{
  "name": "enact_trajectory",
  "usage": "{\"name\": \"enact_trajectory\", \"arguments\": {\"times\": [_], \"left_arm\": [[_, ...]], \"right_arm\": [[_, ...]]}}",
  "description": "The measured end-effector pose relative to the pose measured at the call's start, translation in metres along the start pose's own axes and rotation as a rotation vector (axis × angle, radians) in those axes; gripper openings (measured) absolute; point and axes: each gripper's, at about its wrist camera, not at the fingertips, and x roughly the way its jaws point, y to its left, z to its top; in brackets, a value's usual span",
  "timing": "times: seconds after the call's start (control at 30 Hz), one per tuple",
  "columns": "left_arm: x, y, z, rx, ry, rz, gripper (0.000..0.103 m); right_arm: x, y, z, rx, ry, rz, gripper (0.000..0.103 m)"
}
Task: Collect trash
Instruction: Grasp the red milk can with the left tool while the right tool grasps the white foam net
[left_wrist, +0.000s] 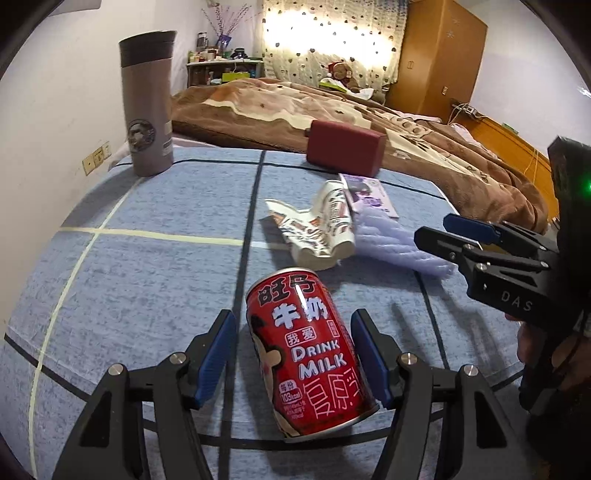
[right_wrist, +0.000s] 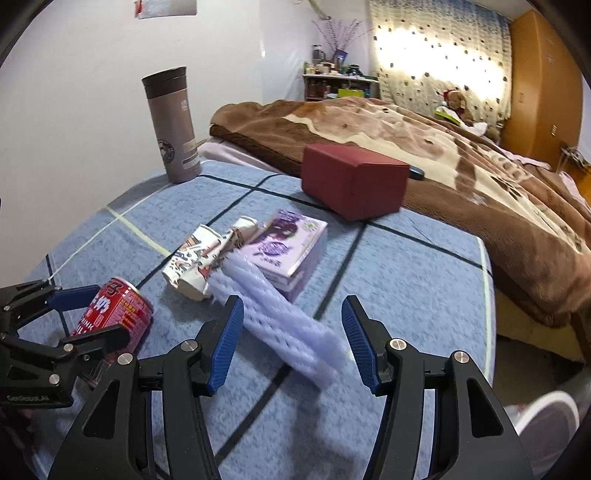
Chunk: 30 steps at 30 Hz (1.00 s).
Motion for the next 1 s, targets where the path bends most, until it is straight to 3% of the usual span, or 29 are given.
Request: {"name": "enact_trajectory", "arguments": {"times": [0.1, 0.2, 0.47, 0.6, 0.67, 0.9, 1.0], "left_arm": [[0.002, 0.004, 0.0, -0.011, 0.01, -0.003, 0.067], [0.003, 0.008, 0.0, -0.022, 0.015, -0.002, 0.067], [0.004, 0.015, -0.001, -0.04, 0.021, -0.014, 0.067], [0.004, 0.015, -0.001, -0.041, 0.021, -0.015, 0.067], [0.004, 0.016, -0.001, -0.044, 0.02, -0.017, 0.067], [0.003, 0.016, -0.001, -0.046, 0.018, -0.023, 0.066], [0.002, 0.015, 0.001, -0.046, 0.01, -0.027, 0.059]], "right_arm": [[0.012, 0.005, 0.002, -0.033, 0.046, 0.039, 0.059], [0.018, 0.008, 0.0, -0.062, 0.06, 0.015, 0.059], [0.014, 0.023, -0.006, -0.147, 0.105, 0.049, 0.06], [0.015, 0.031, -0.011, -0.196, 0.116, 0.001, 0.06], [0.014, 0.031, -0.012, -0.181, 0.113, -0.034, 0.06], [0.011, 0.024, -0.013, -0.087, 0.117, -0.033, 0.059], [0.012, 0.023, -0.013, -0.074, 0.113, -0.05, 0.045]]}}
